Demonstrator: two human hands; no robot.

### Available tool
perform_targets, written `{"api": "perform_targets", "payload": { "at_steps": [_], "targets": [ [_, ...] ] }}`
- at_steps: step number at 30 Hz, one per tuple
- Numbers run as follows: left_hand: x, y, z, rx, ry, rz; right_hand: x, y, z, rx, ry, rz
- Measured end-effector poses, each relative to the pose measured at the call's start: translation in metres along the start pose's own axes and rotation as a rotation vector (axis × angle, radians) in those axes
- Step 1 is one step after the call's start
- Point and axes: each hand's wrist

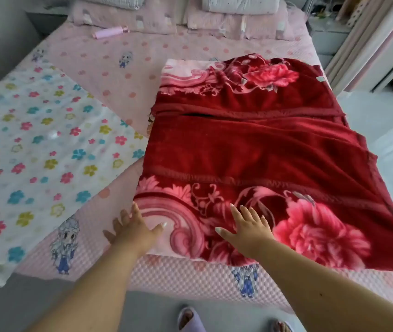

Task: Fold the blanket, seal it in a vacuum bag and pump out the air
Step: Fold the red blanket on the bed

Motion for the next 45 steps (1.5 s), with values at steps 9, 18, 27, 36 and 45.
{"api": "perform_targets", "payload": {
  "at_steps": [9,18,27,36,45],
  "targets": [
    [0.001,-0.026,0.05,0.072,0.125,-0.247,-0.008,-0.025,0.014,0.056,-0.065,-0.134],
    [0.015,-0.02,0.064,0.242,0.283,-0.715,-0.011,-0.041,0.033,0.046,-0.079,-0.09],
    [0.07,0.012,0.027,0.119,0.17,-0.567,0.013,-0.018,0.026,-0.095,0.049,-0.075],
    [0.057,0.003,0.023,-0.036,0.133,-0.094,0.015,-0.002,0.026,-0.139,0.087,0.003],
    [-0.073,0.018,0.025,-0.151,-0.369,0.164,-0.004,0.022,0.028,-0.216,0.012,0.069]
  ]
}}
Point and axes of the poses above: each hand's wrist, its own z-axis towards the middle knuckle, its own y-axis out of the back of the hand, x = y × z, and after that the axes turned 4 degrees about z, right-handed
